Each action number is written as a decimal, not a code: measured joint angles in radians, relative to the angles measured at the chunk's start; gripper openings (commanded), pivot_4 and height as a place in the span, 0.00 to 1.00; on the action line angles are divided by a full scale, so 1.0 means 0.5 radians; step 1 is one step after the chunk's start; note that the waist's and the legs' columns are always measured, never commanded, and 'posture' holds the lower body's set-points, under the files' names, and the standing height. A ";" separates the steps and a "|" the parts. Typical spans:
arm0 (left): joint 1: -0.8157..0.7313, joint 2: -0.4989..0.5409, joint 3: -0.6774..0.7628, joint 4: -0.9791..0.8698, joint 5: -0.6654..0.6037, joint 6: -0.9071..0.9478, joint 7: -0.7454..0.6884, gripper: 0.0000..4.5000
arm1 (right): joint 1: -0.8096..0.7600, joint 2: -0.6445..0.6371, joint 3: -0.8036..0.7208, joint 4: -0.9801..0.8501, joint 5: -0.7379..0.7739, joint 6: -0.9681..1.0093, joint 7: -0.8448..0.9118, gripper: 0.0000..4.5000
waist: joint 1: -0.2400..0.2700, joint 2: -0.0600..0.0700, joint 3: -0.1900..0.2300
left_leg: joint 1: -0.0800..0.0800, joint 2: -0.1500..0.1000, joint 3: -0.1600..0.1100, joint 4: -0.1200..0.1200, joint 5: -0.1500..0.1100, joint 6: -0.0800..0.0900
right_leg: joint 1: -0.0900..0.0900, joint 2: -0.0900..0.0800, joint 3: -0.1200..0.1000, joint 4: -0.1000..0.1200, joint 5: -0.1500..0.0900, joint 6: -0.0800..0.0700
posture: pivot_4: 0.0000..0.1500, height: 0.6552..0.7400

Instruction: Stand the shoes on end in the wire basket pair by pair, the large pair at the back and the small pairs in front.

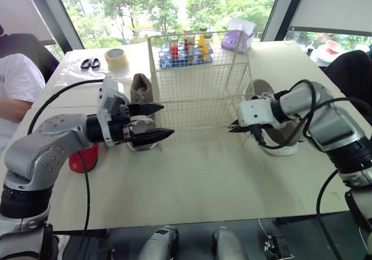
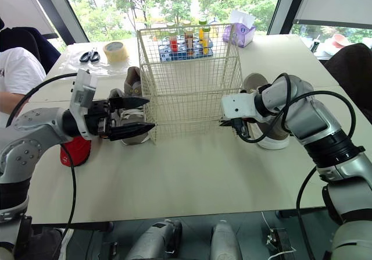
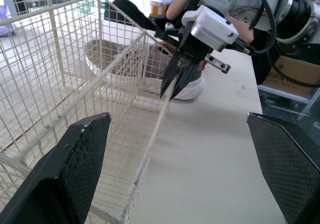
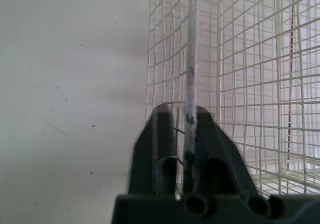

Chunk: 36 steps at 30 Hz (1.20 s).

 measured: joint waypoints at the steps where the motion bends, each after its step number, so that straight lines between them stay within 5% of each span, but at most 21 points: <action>1: 0.000 0.002 0.001 0.000 -0.001 0.001 0.002 1.00 | 0.012 0.001 -0.034 -0.065 0.035 0.057 -0.008 0.55 | 0.001 0.000 0.000 | 0.000 0.000 -0.001 0.000 0.000 0.000 | 0.000 0.000 0.000 0.000 0.000 0.000 | 1.00 1.00; 5: -0.003 0.016 0.007 -0.004 -0.021 0.018 0.010 1.00 | 0.032 0.013 -0.428 -0.371 0.299 0.443 -0.150 0.99 | 0.008 0.000 0.000 | -0.002 0.000 -0.002 0.000 0.001 -0.001 | -0.001 0.000 0.000 -0.001 0.000 0.000 | 1.00 1.00; 11: -0.010 0.038 0.080 -0.021 -0.120 0.074 0.035 1.00 | 0.340 0.034 -1.371 -0.862 0.610 1.349 -0.677 0.99 | 0.060 -0.003 -0.001 | -0.002 -0.001 -0.003 0.000 -0.002 0.003 | 0.001 0.000 0.001 -0.001 0.000 -0.001 | 1.00 1.00; 14: -0.017 0.032 0.071 -0.015 -0.125 0.074 0.024 1.00 | 0.675 0.173 -1.590 -1.033 0.583 1.658 -0.974 0.99 | 0.057 -0.003 -0.002 | -0.002 -0.001 -0.003 0.001 -0.004 0.007 | 0.001 -0.001 0.002 0.000 0.001 -0.003 | 1.00 1.00; 20: -0.083 0.002 0.006 0.013 -0.106 0.070 -0.021 1.00 | 1.129 0.472 -1.735 -1.152 0.482 1.717 -1.432 0.99 | 0.046 -0.001 -0.002 | 0.000 0.000 0.001 0.001 -0.001 0.003 | -0.001 -0.001 0.002 0.005 0.002 -0.003 | 1.00 1.00; 32: -0.083 -0.040 -0.021 0.028 -0.070 0.069 -0.033 1.00 | 1.353 0.805 -1.801 -1.039 0.564 1.558 -1.755 0.99 | 0.047 -0.001 -0.002 | 0.003 0.000 0.000 0.002 -0.001 0.004 | -0.001 0.000 0.002 0.012 0.001 -0.003 | 1.00 1.00; 36: -0.083 -0.043 -0.021 0.028 -0.048 0.069 -0.031 1.00 | 1.339 0.805 -1.792 -0.980 0.585 1.467 -1.797 0.64 | 0.045 -0.001 -0.002 | 0.003 0.000 0.000 0.002 -0.001 0.004 | -0.001 0.000 0.002 0.012 0.001 -0.003 | 1.00 1.00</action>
